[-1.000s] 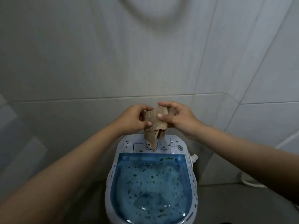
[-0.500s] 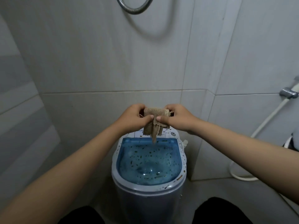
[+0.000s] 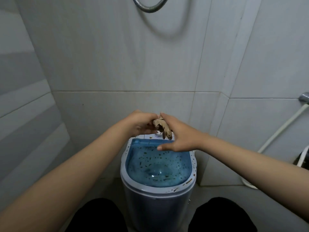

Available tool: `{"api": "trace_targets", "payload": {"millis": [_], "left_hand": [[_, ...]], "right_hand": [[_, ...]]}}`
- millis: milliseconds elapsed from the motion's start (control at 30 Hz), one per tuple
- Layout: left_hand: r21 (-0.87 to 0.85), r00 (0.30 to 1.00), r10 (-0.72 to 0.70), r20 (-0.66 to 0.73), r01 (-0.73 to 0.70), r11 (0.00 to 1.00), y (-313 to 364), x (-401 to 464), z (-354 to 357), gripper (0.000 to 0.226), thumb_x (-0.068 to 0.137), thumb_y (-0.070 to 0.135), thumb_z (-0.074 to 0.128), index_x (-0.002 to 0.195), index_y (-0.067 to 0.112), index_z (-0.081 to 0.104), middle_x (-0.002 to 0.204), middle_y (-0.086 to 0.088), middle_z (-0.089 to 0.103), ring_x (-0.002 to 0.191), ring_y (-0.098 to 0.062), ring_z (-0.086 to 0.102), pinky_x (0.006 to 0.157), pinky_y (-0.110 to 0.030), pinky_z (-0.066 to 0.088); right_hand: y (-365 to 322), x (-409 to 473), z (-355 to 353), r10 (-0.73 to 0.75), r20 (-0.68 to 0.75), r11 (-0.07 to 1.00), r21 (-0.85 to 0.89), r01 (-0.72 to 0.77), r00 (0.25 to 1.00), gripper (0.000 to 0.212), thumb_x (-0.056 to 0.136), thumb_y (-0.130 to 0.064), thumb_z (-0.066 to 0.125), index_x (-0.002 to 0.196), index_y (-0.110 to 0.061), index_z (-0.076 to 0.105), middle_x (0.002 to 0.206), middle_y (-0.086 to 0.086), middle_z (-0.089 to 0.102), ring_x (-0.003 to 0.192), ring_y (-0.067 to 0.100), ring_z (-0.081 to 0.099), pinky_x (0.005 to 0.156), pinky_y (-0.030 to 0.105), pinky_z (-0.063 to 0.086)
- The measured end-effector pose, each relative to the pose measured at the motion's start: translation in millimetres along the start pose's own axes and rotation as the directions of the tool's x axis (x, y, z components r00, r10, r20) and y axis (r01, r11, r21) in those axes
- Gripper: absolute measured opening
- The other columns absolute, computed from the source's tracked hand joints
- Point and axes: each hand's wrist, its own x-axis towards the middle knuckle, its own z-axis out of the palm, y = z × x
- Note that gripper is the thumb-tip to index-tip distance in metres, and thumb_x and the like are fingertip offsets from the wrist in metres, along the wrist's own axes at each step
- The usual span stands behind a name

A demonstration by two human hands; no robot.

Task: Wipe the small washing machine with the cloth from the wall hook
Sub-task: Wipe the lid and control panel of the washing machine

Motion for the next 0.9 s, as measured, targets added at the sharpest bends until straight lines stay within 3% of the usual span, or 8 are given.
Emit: {"api": "trace_targets", "payload": {"millis": [67, 200, 400, 500, 600, 700, 800, 900], "left_hand": [[-0.054, 0.999, -0.045, 0.021, 0.046, 0.997, 0.1, 3.7, 0.5, 0.02, 0.091, 0.013, 0.057, 0.073, 0.006, 0.056, 0.047, -0.002, 0.06, 0.051, -0.014, 0.061, 0.044, -0.02, 0.054], [-0.028, 0.992, -0.111, 0.067, 0.113, 0.993, -0.2, 9.3, -7.0, 0.024, 0.094, 0.02, 0.053, 0.073, 0.009, 0.055, 0.051, -0.001, 0.063, 0.056, -0.011, 0.06, 0.048, -0.019, 0.054], [0.344, 0.996, -0.092, -0.017, 0.092, 0.934, -23.0, 24.0, -47.1, 0.051, 0.094, 0.049, 0.044, 0.109, 0.002, 0.06, 0.091, -0.008, 0.068, 0.079, -0.016, 0.066, 0.077, -0.03, 0.052], [0.685, 0.998, 0.067, -0.011, -0.041, 0.727, -49.8, 27.6, -80.6, 0.066, 0.085, 0.059, 0.051, 0.126, 0.007, 0.051, 0.122, -0.011, 0.061, 0.107, -0.02, 0.059, 0.09, -0.035, 0.047], [0.882, 0.994, -0.053, 0.095, -0.059, 0.468, -83.1, 24.5, -116.4, 0.124, 0.054, 0.079, 0.059, 0.148, 0.012, 0.017, 0.157, -0.009, 0.021, 0.142, -0.024, 0.025, 0.115, -0.038, 0.024], [0.969, 0.977, -0.133, 0.165, -0.135, 0.206, -121.7, 25.7, -140.1, 0.152, 0.038, 0.083, 0.064, 0.149, 0.015, -0.014, 0.159, -0.005, -0.016, 0.147, -0.022, -0.007, 0.115, -0.046, -0.009], [0.961, 0.956, -0.143, 0.255, -0.235, 0.146, -152.9, 30.2, -140.7, 0.155, 0.041, 0.076, 0.072, 0.143, 0.018, -0.029, 0.152, -0.002, -0.034, 0.143, -0.021, -0.023, 0.107, -0.045, -0.021], [0.934, 0.936, -0.107, 0.334, -0.314, 0.172, -167.3, 34.3, -130.9, 0.154, 0.043, 0.073, 0.075, 0.141, 0.022, -0.032, 0.148, 0.001, -0.039, 0.139, -0.017, -0.029, 0.106, -0.046, -0.022]], "right_hand": [[6.4, 9.5, 11.2, -0.012, -0.105, 0.999, -0.044, 0.007, 0.994, 0.095, 0.073, -0.034, 0.076, 0.146, -0.01, 0.019, 0.15, 0.008, 0.035, 0.136, 0.023, 0.035, 0.112, 0.041, 0.032], [23.3, 30.9, 23.8, -0.116, -0.252, 0.989, -0.119, 0.088, 0.961, 0.056, 0.076, -0.007, 0.062, 0.13, -0.013, 0.046, 0.122, 0.009, 0.06, 0.108, 0.028, 0.058, 0.086, 0.037, 0.051], [29.3, 62.4, 26.4, -0.096, -0.195, 0.986, -0.153, 0.066, 0.976, 0.043, 0.074, -0.002, 0.054, 0.115, -0.01, 0.052, 0.098, 0.012, 0.067, 0.086, 0.031, 0.062, 0.067, 0.042, 0.053], [39.3, 92.1, 31.9, 0.01, -0.165, 0.995, -0.101, -0.027, 0.986, 0.025, 0.074, -0.001, 0.052, 0.098, -0.006, 0.056, 0.086, 0.016, 0.067, 0.078, 0.033, 0.061, 0.062, 0.043, 0.052], [44.3, 125.2, 43.8, 0.069, -0.169, 0.994, -0.078, -0.083, 0.983, 0.022, 0.072, 0.001, 0.052, 0.092, -0.004, 0.059, 0.086, 0.018, 0.067, 0.08, 0.035, 0.06, 0.061, 0.039, 0.049], [43.1, 152.7, 62.3, 0.031, -0.176, 0.996, -0.081, -0.046, 0.984, 0.033, 0.071, 0.002, 0.051, 0.099, -0.008, 0.064, 0.092, 0.015, 0.069, 0.084, 0.033, 0.062, 0.064, 0.035, 0.05], [41.2, 173.8, 86.2, -0.046, -0.117, 0.983, -0.183, 0.024, 0.992, 0.032, 0.078, -0.004, 0.055, 0.108, -0.012, 0.062, 0.102, 0.013, 0.065, 0.093, 0.034, 0.061, 0.067, 0.034, 0.049], [41.6, 186.9, 107.5, -0.051, 0.016, 0.934, -0.352, 0.053, 0.999, 0.042, 0.082, -0.01, 0.058, 0.124, -0.018, 0.054, 0.118, 0.011, 0.057, 0.107, 0.033, 0.056, 0.08, 0.039, 0.05]]}}
